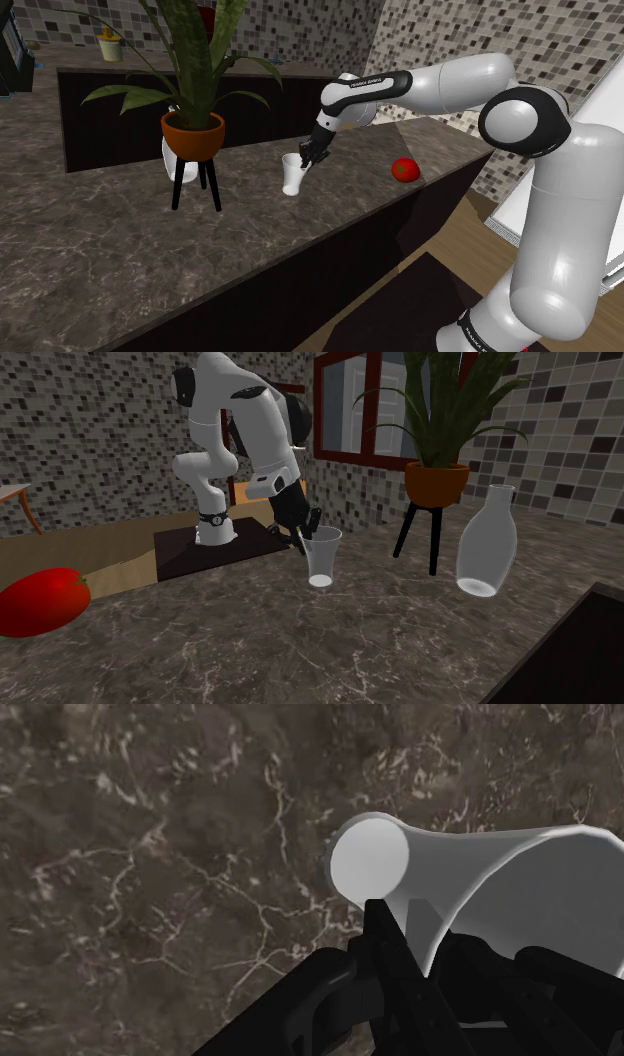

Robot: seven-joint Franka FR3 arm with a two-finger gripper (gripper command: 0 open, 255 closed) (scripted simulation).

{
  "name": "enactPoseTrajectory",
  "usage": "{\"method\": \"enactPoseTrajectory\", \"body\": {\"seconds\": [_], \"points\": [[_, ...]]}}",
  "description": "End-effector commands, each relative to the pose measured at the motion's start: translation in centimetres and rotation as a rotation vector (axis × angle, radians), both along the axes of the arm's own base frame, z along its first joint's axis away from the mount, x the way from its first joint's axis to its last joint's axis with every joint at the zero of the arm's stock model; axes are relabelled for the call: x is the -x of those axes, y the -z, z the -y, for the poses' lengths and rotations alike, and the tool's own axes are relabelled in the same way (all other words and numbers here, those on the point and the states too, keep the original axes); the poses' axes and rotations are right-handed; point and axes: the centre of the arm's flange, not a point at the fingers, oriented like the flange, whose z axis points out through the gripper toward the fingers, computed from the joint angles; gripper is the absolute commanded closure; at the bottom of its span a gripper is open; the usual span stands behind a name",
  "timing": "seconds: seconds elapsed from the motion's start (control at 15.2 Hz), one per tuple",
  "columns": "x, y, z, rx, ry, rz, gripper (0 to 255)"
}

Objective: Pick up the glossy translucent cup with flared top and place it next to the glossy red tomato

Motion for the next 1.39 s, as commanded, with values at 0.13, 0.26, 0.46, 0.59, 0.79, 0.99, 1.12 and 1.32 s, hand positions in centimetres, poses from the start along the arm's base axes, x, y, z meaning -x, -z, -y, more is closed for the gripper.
{"method": "enactPoseTrajectory", "body": {"seconds": [0.13,0.26,0.46,0.59,0.79,0.99,1.12,1.32], "points": [[0.0,0.0,0.0,0.000,0.000,-0.001,255],[0.0,0.0,0.0,0.000,0.000,-0.001,255],[0.0,-1.0,0.0,0.000,0.000,-0.001,255],[0.0,-2.1,0.0,0.000,0.000,-0.001,255],[0.0,-3.7,0.0,0.000,0.000,-0.001,255],[0.0,-5.3,0.0,0.000,0.000,-0.001,255],[0.0,-6.3,0.0,0.000,0.000,-0.001,255],[0.0,-7.9,0.0,0.000,0.000,-0.001,255]]}}
